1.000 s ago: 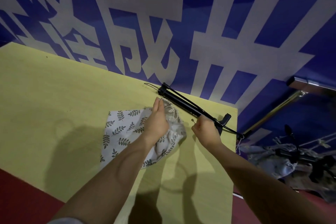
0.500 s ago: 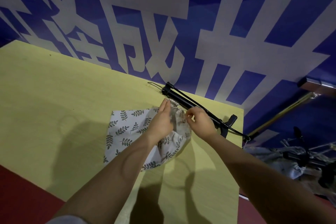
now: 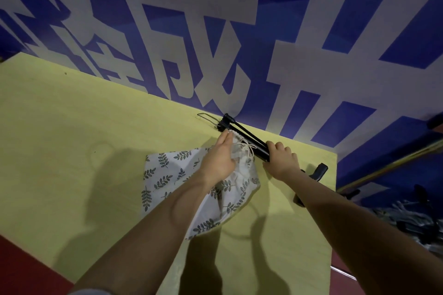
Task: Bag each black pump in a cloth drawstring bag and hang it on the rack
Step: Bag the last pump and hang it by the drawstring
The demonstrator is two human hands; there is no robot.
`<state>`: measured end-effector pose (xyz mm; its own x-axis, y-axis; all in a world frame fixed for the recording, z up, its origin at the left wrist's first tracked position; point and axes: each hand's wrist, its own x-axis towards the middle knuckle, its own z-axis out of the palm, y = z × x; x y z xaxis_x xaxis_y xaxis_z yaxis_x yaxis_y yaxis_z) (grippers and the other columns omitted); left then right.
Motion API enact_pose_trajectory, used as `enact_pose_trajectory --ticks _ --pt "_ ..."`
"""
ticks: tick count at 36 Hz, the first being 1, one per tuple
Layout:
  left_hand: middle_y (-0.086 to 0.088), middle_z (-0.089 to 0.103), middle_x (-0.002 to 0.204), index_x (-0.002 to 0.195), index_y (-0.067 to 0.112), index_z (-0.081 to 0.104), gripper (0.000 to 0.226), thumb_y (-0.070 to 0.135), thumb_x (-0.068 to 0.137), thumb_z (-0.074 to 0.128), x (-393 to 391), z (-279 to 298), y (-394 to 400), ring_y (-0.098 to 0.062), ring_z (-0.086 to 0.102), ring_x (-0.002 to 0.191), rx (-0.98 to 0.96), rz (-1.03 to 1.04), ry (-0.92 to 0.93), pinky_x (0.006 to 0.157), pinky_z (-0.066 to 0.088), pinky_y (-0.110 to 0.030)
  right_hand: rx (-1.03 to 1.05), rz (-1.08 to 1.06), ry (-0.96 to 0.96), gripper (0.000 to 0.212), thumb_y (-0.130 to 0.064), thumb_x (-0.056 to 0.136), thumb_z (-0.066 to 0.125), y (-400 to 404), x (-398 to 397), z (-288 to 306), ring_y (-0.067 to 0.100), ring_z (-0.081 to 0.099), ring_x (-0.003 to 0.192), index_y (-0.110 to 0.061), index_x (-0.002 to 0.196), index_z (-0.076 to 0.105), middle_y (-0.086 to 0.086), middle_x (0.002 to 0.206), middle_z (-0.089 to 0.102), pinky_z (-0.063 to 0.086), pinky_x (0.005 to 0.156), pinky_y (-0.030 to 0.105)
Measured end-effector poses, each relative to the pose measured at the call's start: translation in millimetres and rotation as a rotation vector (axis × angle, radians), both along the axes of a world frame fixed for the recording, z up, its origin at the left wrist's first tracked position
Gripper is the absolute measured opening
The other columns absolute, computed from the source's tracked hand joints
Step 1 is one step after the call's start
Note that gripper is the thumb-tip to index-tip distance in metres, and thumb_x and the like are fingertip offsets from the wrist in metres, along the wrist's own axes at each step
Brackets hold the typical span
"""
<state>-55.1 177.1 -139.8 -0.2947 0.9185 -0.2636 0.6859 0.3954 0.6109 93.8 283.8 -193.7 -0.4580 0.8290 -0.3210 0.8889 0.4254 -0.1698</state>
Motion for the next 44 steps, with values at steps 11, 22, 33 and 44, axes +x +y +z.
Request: enact_pose_trajectory --ticks 11,22,33,44 --pt "0.010 -0.002 0.159 0.152 0.021 0.007 0.080 -0.006 0.085 0.043 -7.9 -11.9 -5.9 -0.017 0.041 0.133 -0.079 -0.032 0.079 0.068 0.043 -0.019 -0.036 -0.021 -0.018 0.040 -0.025 0.084 0.062 -7.8 1.4 6.5 0.029 0.059 0.086 -0.010 0.113 0.039 0.009 0.099 0.057 0.043 0.063 0.033" --pt "0.006 0.002 0.160 0.151 0.017 0.011 0.079 -0.008 0.083 0.043 3.1 0.3 -31.0 -0.018 0.027 0.141 -0.045 -0.030 0.112 0.102 0.041 -0.032 0.028 -0.107 0.223 0.043 -0.032 0.074 0.067 -38.3 27.1 48.4 0.027 0.061 0.075 -0.017 0.103 0.039 0.005 0.088 0.061 0.053 0.061 0.036" --pt "0.005 -0.002 0.160 0.151 0.013 0.007 0.077 -0.005 0.088 0.046 12.4 25.0 -56.4 -0.017 0.020 0.144 -0.026 -0.010 0.123 0.112 0.030 -0.030 0.031 -0.187 0.470 0.053 -0.022 0.077 0.064 -76.8 66.8 88.5 0.026 0.062 0.083 -0.022 0.126 0.044 0.005 0.099 0.064 0.057 0.070 0.041" --pt "0.007 -0.013 0.159 0.151 0.015 -0.005 0.089 -0.012 0.083 0.046 20.4 42.7 -73.5 -0.019 0.010 0.147 0.046 -0.034 0.092 0.114 0.029 -0.034 -0.016 0.069 0.136 0.033 -0.025 0.082 0.058 -105.6 96.6 103.3 0.023 0.060 0.085 -0.024 0.115 0.052 0.002 0.093 0.063 0.057 0.073 0.039"
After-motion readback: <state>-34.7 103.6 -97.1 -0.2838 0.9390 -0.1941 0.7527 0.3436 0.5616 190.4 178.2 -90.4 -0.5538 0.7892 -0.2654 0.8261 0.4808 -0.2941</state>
